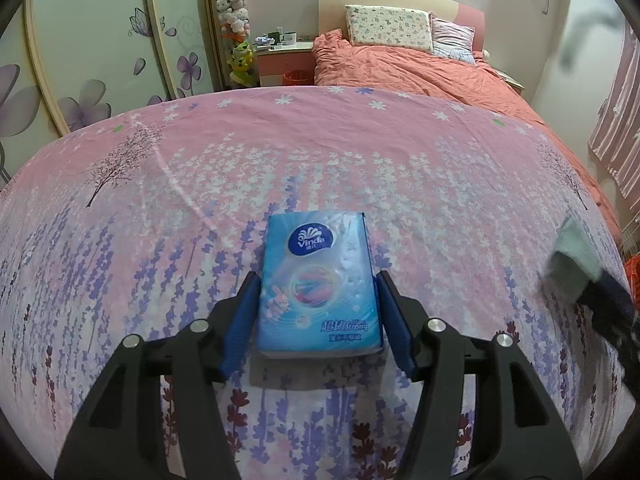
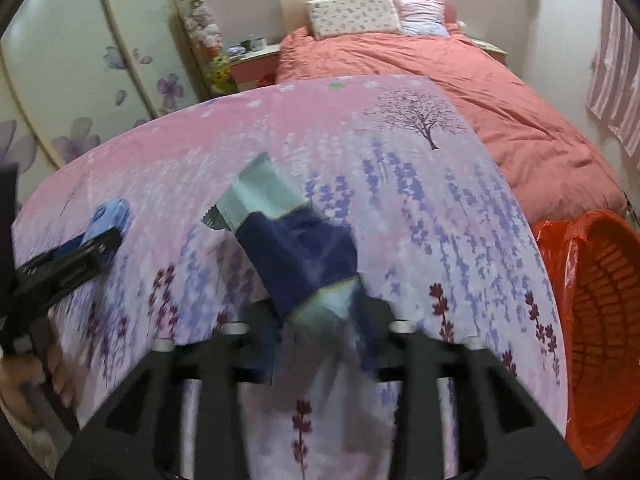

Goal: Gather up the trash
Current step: 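Lift the wrapper with the right tool while the left tool lifts the tissue pack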

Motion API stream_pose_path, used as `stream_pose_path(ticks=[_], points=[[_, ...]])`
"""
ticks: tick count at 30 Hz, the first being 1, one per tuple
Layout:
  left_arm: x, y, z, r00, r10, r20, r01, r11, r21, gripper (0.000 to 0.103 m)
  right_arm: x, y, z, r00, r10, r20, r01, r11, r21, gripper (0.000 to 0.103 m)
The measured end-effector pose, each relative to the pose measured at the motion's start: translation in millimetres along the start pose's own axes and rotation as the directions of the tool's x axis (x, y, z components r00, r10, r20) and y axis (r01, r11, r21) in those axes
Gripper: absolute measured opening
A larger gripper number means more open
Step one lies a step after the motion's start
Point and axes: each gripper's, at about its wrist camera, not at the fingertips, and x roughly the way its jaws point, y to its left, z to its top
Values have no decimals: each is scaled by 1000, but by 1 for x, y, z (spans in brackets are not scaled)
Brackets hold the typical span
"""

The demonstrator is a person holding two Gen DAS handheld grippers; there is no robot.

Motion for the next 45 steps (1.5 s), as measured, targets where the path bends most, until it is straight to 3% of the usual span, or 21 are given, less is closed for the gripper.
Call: stream_pose_path(ticks=[1, 8, 12, 15, 21, 26, 31, 45], points=[[0, 0, 0, 1000, 0, 0, 0, 1000, 0, 58, -3, 1, 0, 1000, -6, 21, 6, 1000, -12, 69], [0, 0, 0, 1000, -1, 0, 1, 1000, 0, 58, 11, 5, 16, 999, -6, 35, 7, 1000, -25, 69], [0, 0, 0, 1000, -2, 0, 2, 1000, 0, 59, 26, 8, 15, 1000, 23, -13, -24, 999, -25, 45], [0, 0, 0, 1000, -2, 0, 2, 1000, -1, 59, 23, 11, 12, 1000, 2, 18, -1, 999, -35, 34], [0, 0, 0, 1000, -3, 0, 3, 1000, -1, 60, 18, 2, 6, 992, -110, 55, 110, 994, 2, 27], [0, -1, 0, 1000, -11, 0, 11, 1000, -1, 63, 21, 0, 6, 992, -117, 41, 116, 993, 17, 27], [-1, 4, -2, 997, -79, 13, 80, 996, -27, 69, 22, -8, 4, 995, -95, 34, 93, 994, 50, 29], [4, -17, -1, 1000, -17, 1, 17, 999, 38, 63, 21, -6, 7, 995, -94, 32, 93, 995, 45, 31]])
